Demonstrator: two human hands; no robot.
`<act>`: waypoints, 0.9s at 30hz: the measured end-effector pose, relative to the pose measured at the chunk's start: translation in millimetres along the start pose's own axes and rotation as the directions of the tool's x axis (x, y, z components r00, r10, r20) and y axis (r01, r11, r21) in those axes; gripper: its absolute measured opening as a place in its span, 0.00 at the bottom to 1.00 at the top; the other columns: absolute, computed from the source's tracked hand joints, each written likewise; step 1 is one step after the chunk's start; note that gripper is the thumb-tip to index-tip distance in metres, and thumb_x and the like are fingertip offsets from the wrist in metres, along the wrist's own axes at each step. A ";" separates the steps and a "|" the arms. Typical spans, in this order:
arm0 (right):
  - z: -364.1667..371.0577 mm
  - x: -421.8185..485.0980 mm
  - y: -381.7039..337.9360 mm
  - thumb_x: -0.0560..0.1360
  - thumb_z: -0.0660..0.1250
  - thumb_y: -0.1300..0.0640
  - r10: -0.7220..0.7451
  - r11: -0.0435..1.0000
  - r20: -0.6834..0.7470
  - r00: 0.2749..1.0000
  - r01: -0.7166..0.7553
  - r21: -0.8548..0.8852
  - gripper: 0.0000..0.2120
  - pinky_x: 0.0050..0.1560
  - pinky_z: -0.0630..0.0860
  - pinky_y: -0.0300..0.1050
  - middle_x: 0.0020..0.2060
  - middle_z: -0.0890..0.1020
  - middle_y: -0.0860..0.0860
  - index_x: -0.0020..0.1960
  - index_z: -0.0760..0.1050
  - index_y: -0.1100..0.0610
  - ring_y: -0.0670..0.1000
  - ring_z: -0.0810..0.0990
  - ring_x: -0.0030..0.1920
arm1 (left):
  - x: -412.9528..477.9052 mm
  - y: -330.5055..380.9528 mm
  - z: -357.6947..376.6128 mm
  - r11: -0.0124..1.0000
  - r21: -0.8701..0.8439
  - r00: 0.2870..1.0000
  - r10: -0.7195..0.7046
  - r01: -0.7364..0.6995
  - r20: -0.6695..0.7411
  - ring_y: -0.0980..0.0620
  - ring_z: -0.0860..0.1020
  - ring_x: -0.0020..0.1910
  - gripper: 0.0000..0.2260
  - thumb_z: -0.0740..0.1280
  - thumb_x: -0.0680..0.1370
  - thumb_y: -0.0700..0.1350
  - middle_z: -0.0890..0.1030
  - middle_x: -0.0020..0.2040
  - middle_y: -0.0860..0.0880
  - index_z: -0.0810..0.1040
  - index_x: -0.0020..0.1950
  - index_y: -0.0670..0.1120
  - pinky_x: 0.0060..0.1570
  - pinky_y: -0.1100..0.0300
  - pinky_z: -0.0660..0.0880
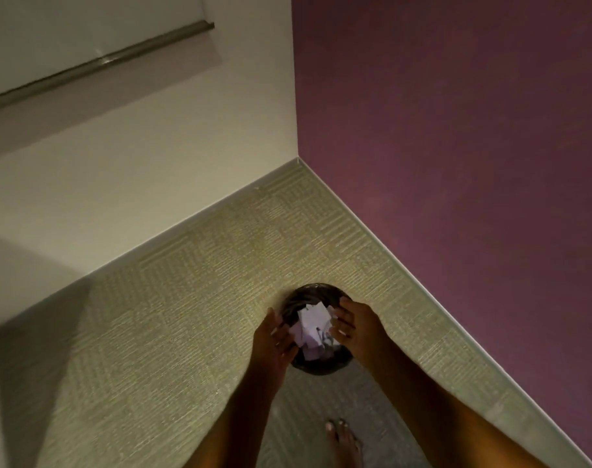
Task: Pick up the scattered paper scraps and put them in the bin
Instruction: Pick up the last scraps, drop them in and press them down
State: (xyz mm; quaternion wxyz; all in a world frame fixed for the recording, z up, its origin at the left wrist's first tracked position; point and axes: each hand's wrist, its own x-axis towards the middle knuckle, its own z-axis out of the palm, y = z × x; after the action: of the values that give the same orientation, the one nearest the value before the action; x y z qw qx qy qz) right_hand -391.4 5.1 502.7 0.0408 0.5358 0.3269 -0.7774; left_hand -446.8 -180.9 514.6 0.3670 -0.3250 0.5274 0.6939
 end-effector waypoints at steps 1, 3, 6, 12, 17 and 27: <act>-4.3 12.1 0.7 0.83 0.70 0.54 0.018 1.000 -0.014 1.000 -0.018 -0.001 0.15 0.54 0.81 0.56 0.64 0.83 0.62 0.68 0.80 0.57 0.62 0.83 0.61 | 14.2 -9.1 -3.6 1.000 0.025 1.000 -0.001 0.002 -0.016 0.43 0.82 0.55 0.21 0.64 0.85 0.56 0.82 0.60 0.42 0.77 0.71 0.44 0.52 0.51 0.77; -12.6 32.9 2.8 0.84 0.69 0.56 0.051 0.999 -0.049 0.997 -0.052 -0.008 0.17 0.51 0.81 0.55 0.62 0.83 0.66 0.71 0.79 0.60 0.64 0.82 0.64 | 36.3 -27.2 -9.7 0.998 0.062 0.999 0.000 0.003 -0.036 0.43 0.80 0.57 0.15 0.63 0.86 0.53 0.81 0.60 0.42 0.79 0.68 0.48 0.55 0.50 0.76; -29.8 61.1 11.3 0.83 0.70 0.59 0.087 0.996 -0.114 0.990 -0.090 -0.022 0.13 0.48 0.81 0.54 0.51 0.82 0.61 0.65 0.78 0.64 0.61 0.83 0.55 | 67.2 -53.0 -18.5 0.988 0.153 0.998 -0.020 0.029 -0.064 0.44 0.80 0.61 0.09 0.63 0.86 0.52 0.83 0.62 0.44 0.81 0.61 0.53 0.59 0.49 0.75; -66.0 119.3 52.1 0.82 0.69 0.66 0.069 0.972 -0.247 0.967 -0.120 -0.201 0.15 0.53 0.80 0.57 0.43 0.78 0.58 0.67 0.74 0.70 0.54 0.77 0.43 | 123.3 -98.9 -36.0 0.975 0.184 0.960 -0.075 0.128 -0.272 0.38 0.68 0.77 0.32 0.71 0.82 0.47 0.69 0.79 0.40 0.61 0.83 0.46 0.72 0.40 0.69; -82.5 158.1 83.0 0.77 0.75 0.67 0.018 0.970 -0.343 0.939 -0.100 -0.223 0.37 0.67 0.79 0.67 0.69 0.76 0.63 0.81 0.63 0.61 0.64 0.80 0.63 | 144.6 -119.2 -47.4 0.978 0.148 0.963 -0.108 0.148 -0.245 0.37 0.66 0.79 0.37 0.73 0.81 0.44 0.67 0.80 0.40 0.56 0.85 0.51 0.73 0.34 0.68; -92.3 204.6 86.5 0.77 0.72 0.65 -0.011 0.811 -0.383 0.924 -0.216 -0.544 0.04 0.53 0.83 0.72 0.44 0.84 0.67 0.45 0.82 0.66 0.70 0.86 0.49 | 171.7 -115.2 -46.1 0.961 0.240 0.973 -0.082 0.135 -0.216 0.40 0.84 0.60 0.14 0.70 0.82 0.39 0.85 0.62 0.39 0.78 0.68 0.43 0.60 0.43 0.80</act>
State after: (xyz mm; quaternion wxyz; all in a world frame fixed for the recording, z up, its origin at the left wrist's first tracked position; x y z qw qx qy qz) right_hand -367.6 47.0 267.0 0.1814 0.6512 0.5186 -0.5236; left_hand -434.8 -176.9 303.2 0.3872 -0.3734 0.6276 0.5628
